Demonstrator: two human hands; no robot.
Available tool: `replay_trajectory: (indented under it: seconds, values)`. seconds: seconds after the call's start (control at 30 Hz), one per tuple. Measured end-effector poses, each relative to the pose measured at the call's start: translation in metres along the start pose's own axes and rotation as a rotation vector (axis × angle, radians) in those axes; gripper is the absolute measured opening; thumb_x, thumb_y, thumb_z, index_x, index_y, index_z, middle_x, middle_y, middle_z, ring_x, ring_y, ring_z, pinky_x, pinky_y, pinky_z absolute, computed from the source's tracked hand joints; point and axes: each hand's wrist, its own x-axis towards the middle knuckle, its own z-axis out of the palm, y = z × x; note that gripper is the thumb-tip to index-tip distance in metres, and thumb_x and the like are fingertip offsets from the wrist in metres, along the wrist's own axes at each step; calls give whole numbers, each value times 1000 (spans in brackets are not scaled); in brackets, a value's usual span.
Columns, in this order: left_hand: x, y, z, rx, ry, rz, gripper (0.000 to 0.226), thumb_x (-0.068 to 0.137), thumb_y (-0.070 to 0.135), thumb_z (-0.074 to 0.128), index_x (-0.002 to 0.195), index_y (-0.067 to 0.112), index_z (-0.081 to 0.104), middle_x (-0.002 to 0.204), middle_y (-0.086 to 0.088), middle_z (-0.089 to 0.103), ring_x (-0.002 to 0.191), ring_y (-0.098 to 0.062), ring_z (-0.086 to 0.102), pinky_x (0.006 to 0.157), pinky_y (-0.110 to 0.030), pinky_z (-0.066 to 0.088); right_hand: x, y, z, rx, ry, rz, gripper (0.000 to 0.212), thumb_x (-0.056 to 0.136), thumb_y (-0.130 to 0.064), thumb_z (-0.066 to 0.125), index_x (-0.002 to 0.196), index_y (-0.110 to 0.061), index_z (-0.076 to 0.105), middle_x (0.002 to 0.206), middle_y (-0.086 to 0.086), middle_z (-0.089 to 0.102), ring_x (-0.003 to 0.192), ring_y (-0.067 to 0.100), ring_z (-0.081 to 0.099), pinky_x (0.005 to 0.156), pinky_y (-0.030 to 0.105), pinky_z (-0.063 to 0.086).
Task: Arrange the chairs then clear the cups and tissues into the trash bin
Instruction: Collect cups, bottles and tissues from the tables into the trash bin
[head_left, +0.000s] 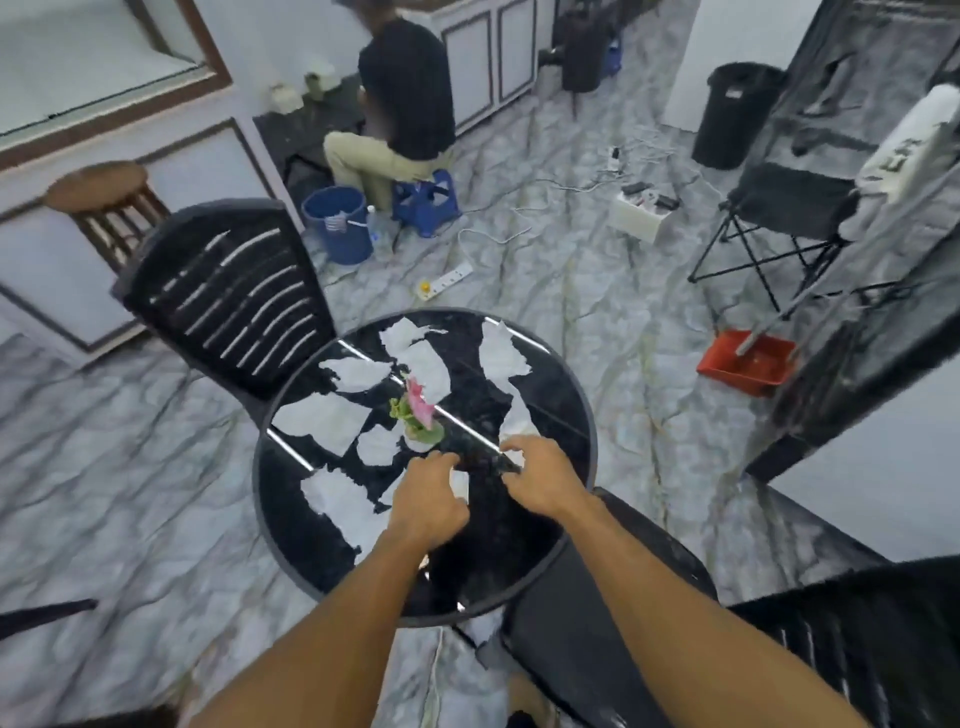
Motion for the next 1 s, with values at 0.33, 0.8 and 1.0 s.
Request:
replay_trajectory:
  seconds: [0.33,0.8,1.0]
  values:
    - [-1,-110,27,95,-227,-507,122,58,43,90,154,32,15,159,-9,5,146,-39,7,109,-61,36,80,18,41,-557,-248,0,52,74,-4,67,123,-12,52,129,7,43,125,27,41,89,35,52]
    - [-4,-130,11,-125,106,-210,51,75,14,56,123,29,53,94,5,66,88,-18,61,80,-33,54,30,-20,119,-241,-28,-254,39,81,-4,67,118,-17,69,106,3,68,107,20,54,89,37,51]
    - [64,-144,-10,34,-55,-76,114,74,-9,61,156,37,-3,153,-13,26,95,-23,60,76,-35,56,29,-24,152,-580,-189,-272,66,86,-6,60,145,-29,42,160,3,22,129,27,36,102,38,41]
